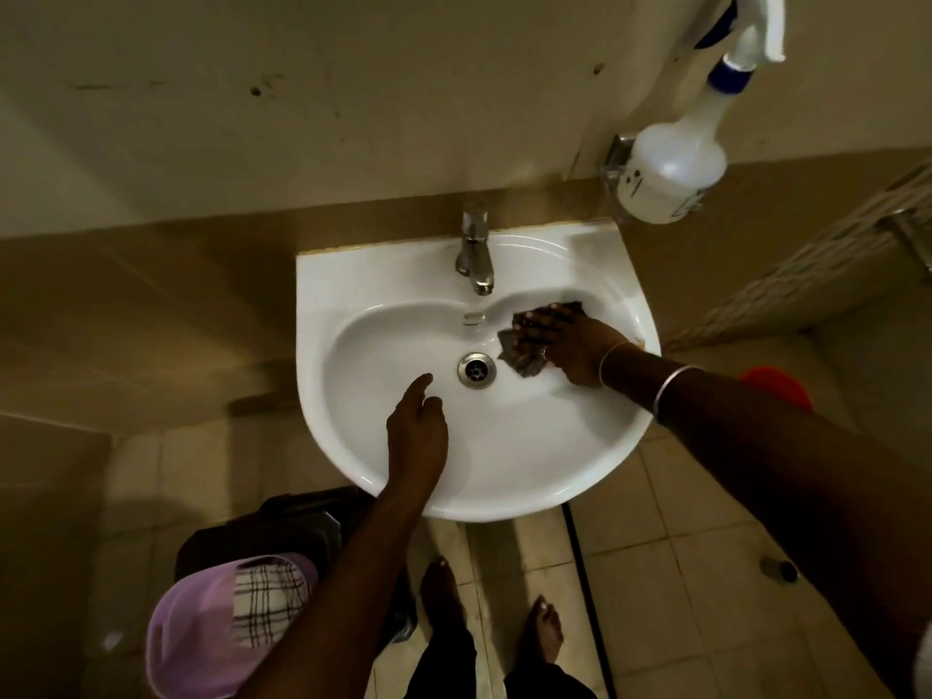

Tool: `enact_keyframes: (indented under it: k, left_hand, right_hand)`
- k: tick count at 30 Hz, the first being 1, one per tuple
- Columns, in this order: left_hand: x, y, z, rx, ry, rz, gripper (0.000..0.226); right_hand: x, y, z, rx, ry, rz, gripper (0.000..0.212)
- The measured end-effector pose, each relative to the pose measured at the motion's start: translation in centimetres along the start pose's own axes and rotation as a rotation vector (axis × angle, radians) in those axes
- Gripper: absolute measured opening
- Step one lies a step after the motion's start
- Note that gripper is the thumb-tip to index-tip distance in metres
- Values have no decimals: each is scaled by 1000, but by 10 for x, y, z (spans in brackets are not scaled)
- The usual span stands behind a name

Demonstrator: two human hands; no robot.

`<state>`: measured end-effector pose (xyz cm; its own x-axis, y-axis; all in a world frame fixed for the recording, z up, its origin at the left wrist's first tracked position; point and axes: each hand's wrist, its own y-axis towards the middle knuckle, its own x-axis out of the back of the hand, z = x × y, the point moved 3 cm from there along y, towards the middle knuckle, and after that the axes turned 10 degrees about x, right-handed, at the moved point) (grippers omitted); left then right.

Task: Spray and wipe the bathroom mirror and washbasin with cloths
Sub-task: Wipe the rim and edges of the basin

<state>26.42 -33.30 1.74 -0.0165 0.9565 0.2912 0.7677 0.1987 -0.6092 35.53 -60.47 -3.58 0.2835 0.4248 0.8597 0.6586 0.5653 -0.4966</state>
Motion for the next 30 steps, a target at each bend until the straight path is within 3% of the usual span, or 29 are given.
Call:
enact_keyframes:
  k: [2,5,8,10,13,16,20,23,28,30]
  left_hand:
    - [3,-3,-2,-6,-4,0,43]
    - [10,-7,-5,-17,-34,-15,43]
    - [15,-10,-9,-17,-51,-31,43]
    - [25,-10,-6,-24,-89,-57,42]
    - [43,-8,-1,-39,-116,-112,41]
    - [61,-7,1,-41,-129,-167,37]
    - [77,-7,-4,-131,-221,-194,40]
    - [81,-6,-10,-154,-253,-238,38]
    - [63,-4,-14,-118,-188,-164,38]
    - [52,-4,-11,-99,-143,-121,37]
  right_hand:
    - [-3,-2,15,-105,94,7,66]
    - [-13,7,53,-369,461,-26,74]
    - [-15,25,109,-637,790,-188,69]
    - [2,44,143,-712,935,-238,66]
    - [28,93,177,-612,1050,-219,56]
    - [33,144,200,-458,1033,-183,67]
    - [105,110,229,-309,1190,-304,42]
    - [130,72,248,-132,1157,-362,67]
    - [98,20,232,23,1068,-193,59]
    - [65,-3,209,-8,934,-68,64]
